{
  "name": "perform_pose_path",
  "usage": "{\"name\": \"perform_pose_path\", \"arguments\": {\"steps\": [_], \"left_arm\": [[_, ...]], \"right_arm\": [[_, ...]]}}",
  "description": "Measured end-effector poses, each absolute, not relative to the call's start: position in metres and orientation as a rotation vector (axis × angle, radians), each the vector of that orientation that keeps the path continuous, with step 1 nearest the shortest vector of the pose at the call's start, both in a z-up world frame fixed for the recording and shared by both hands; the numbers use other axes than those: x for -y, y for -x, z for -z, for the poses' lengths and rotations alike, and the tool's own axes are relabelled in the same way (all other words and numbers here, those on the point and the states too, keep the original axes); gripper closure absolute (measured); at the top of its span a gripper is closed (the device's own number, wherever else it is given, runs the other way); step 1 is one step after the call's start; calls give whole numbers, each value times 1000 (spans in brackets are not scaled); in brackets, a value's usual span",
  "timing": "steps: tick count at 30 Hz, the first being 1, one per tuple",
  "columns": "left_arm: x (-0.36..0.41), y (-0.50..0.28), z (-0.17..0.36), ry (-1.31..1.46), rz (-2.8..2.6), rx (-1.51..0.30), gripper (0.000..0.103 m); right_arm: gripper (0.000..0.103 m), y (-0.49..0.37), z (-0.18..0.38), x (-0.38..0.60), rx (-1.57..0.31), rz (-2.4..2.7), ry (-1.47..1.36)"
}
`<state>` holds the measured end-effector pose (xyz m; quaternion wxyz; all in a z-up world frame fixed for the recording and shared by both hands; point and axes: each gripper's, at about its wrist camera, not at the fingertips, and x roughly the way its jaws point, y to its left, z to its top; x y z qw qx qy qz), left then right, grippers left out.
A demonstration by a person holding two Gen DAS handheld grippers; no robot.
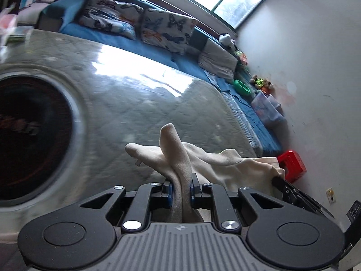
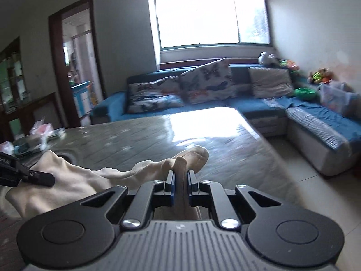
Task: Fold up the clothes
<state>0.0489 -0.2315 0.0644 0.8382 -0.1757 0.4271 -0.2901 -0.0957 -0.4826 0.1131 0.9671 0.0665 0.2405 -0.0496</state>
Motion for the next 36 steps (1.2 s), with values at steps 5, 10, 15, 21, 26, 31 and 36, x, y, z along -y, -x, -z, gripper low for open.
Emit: {"name": "perform_pose_path", "arguments": {"steps": [5,10,15,21,26,31,36], "left_arm": [[269,-60,-54,333,643,-915,88],[295,-65,-40,263,639,-944,86],[292,-62,-31,190,584,-958,78],[287,-62,-35,150,537,-920,63],[283,-61,-36,131,514,-901,59],[283,-63,-35,113,483,-896,52],[288,-51,-37,42,490,-853,45]], "right_arm": [[94,86,-111,511,-491,187,-115],[94,77,-90,531,-546,261,-132],[92,69,-64,545,-630,325,-158],[89,68,-68,537,-605,322,-150],[89,47,-66,520,-622,239,-149],[86,21,-53,510,-654,217,-163],[81,15,-52,506,-659,220,-156]]}}
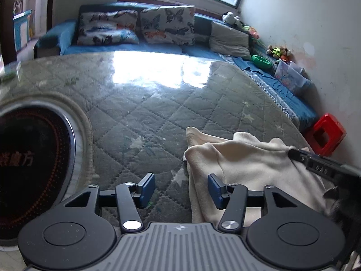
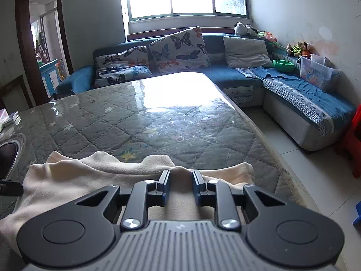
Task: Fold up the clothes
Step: 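Lay the folded shirt down and open both tools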
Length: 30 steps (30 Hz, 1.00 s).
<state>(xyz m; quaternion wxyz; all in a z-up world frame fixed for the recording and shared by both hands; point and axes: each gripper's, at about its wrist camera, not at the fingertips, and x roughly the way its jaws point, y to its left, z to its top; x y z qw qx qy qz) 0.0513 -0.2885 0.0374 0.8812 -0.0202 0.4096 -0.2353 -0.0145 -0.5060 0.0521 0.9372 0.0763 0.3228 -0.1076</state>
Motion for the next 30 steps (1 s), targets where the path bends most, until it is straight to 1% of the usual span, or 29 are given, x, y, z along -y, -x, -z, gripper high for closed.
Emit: {"name": "perform_pose_path", "arguments": {"steps": [3,4,6,8,12,13,15,20,26,30], "left_arm": [[292,-39,-40,13,511,-824,38],[293,-35,-40,3,516,-814,34],[294,-26,-41,-18,526,-792,32],[295,-18,-41,-39,532,-776,28],[298,-10,-36,-62,541,-773,27],[299,-8,-34,-67,541,-774,27],[298,-7,-31,-82,534,-773,27],[297,-6,-21,-98,525,-784,25],[295,-5,-22,-96,521,-778,23],[296,-4,-19,-105,514,-782,22]], "right_arm": [[74,32,-61,498,-639,186,-154],[74,39,-63,494,-635,174,-149],[73,55,-66,484,-630,150,-138],[69,69,-67,474,-624,133,-139],[68,94,-63,455,-606,120,-144],[64,98,-61,450,-602,122,-140],[61,102,-57,443,-594,130,-121],[61,112,-46,428,-568,162,-46],[61,122,-54,429,-527,191,-56],[60,127,-46,435,-543,200,-67]]}}
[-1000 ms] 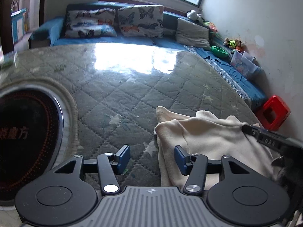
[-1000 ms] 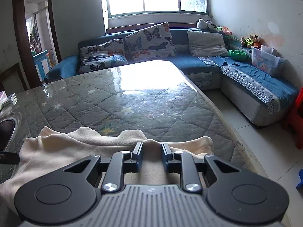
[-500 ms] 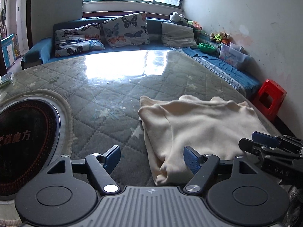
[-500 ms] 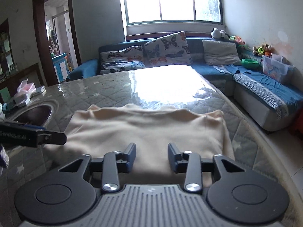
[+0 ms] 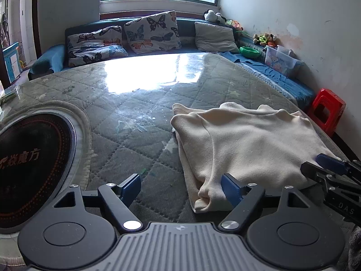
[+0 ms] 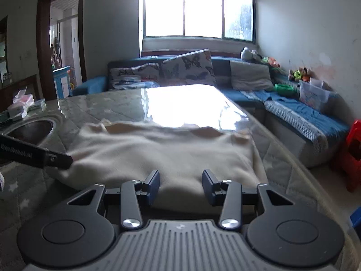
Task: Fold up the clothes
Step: 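Lay the folded shirt down and open both tools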
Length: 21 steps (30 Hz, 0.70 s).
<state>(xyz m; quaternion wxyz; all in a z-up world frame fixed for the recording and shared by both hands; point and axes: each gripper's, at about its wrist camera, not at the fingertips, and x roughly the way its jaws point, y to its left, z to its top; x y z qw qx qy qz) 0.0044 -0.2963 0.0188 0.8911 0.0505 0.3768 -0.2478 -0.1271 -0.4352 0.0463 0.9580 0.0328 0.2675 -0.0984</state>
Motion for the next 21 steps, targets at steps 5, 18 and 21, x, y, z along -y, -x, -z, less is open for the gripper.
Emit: {"name": "perform_pose_path", "arguments": {"steps": [5,18,21], "left_arm": [[295,0,-21,-112,502,-783,18],[279,18,-20,-151,449,-812,3],[271,21,-17,-136,437,-829,1]], "right_arm": [[54,126,-51,433,-546,192,-59],[30,132,-52,416,-572,188,-11],[21,133,-53,413,-580,180,-15]]}}
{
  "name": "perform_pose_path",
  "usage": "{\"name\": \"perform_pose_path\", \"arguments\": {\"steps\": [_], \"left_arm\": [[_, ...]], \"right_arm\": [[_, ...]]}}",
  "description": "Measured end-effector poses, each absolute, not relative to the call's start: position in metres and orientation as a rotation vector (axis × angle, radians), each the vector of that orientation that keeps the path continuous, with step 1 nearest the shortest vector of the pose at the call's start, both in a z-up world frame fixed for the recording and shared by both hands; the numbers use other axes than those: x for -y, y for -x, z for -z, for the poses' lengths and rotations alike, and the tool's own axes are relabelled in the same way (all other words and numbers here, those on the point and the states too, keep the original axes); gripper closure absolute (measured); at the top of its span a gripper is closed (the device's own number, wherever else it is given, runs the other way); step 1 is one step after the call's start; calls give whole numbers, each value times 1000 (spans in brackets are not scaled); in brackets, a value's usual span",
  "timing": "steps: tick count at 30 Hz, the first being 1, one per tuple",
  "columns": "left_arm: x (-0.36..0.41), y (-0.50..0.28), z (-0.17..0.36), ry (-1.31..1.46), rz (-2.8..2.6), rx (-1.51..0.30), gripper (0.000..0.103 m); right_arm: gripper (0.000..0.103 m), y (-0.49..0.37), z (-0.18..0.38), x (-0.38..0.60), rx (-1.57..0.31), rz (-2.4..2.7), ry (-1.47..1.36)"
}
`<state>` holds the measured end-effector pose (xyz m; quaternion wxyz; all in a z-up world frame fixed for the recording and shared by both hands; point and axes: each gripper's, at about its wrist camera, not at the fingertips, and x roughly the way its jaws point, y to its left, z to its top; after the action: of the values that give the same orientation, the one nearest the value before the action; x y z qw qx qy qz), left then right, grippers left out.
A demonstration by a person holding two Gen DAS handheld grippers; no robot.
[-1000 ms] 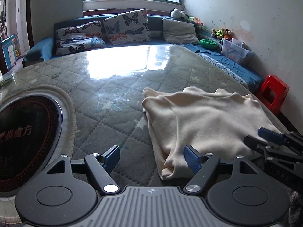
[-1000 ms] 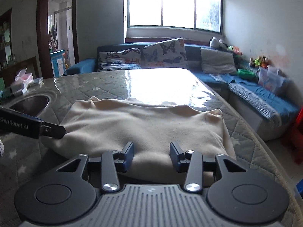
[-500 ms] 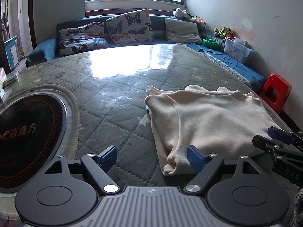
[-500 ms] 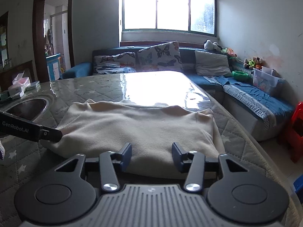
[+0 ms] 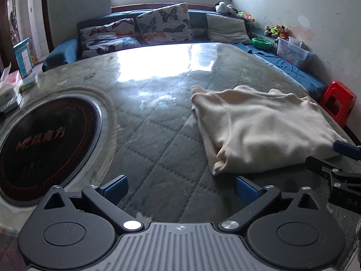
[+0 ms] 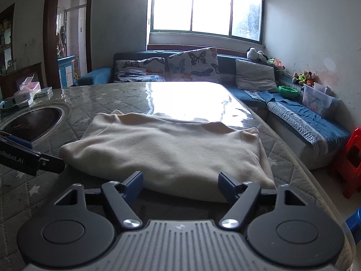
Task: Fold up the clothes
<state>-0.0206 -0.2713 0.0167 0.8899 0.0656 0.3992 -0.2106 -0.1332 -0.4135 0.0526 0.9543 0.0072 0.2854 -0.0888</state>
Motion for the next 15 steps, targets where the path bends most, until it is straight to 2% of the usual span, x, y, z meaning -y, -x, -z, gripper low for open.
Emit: {"name": "perform_pose_path", "arguments": {"steps": [8,10,15], "left_arm": [[255,30,-12,-107,413,-856,0],[253,33,-13,-103,415,-855,0],[252,39,-13,-110,405,-851,0]], "right_arm": [[10,133,-51,406,-622,168,-33],[4,133,-51,405,-631,173,-29],[0,133,-51,401,-640,183,-24]]}}
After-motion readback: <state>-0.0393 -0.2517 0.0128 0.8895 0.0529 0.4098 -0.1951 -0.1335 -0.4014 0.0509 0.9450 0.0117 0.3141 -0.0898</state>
